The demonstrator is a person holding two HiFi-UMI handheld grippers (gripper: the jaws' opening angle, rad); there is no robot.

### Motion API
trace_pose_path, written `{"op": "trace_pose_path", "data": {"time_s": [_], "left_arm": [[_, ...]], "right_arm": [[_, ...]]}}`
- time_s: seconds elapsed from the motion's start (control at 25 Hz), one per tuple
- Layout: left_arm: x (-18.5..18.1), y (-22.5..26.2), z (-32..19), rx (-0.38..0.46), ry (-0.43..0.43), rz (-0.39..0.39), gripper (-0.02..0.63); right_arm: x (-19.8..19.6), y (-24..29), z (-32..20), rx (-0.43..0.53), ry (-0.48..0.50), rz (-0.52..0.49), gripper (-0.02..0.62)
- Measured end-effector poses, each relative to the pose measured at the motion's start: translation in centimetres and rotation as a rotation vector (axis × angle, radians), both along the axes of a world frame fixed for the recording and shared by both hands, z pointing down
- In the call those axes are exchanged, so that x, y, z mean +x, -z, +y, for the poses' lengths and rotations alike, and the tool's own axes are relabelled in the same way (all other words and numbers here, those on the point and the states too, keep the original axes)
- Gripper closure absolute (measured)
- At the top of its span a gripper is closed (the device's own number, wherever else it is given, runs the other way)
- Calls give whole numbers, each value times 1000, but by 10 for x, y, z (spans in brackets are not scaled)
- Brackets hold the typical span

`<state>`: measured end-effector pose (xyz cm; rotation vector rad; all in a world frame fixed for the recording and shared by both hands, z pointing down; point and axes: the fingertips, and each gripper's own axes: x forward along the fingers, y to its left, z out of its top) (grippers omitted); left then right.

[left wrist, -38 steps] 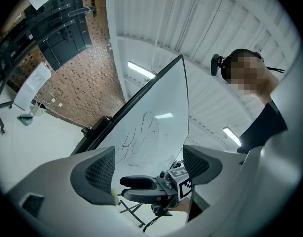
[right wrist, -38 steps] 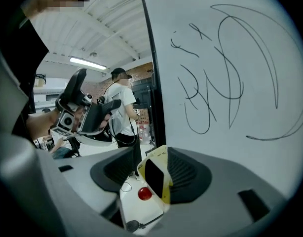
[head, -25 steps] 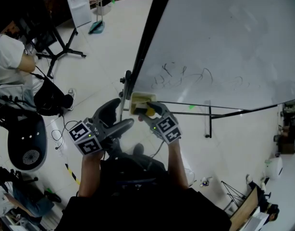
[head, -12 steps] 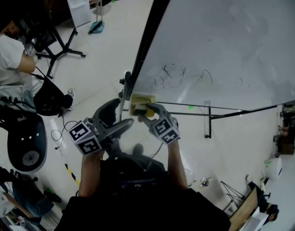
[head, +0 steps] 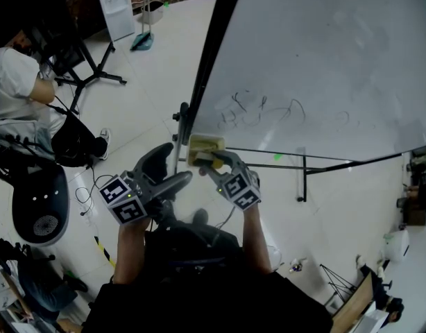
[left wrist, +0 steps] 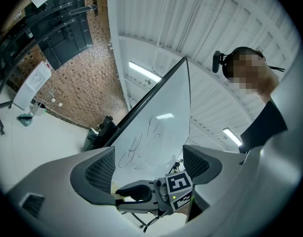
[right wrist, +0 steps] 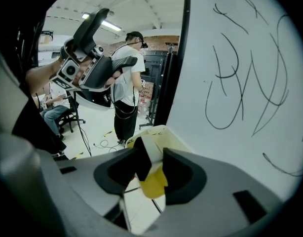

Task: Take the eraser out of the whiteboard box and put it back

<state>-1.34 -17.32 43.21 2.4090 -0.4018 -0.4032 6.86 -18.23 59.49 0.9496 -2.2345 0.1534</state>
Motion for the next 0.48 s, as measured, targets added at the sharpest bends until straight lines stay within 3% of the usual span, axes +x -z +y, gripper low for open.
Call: {"op": "trace_pose_path", "data": {"time_s": [0.48], "left_arm": [[9, 8, 4, 16, 5, -10, 178]], "right_arm": [[14, 62, -2, 120, -64, -189, 425]]}}
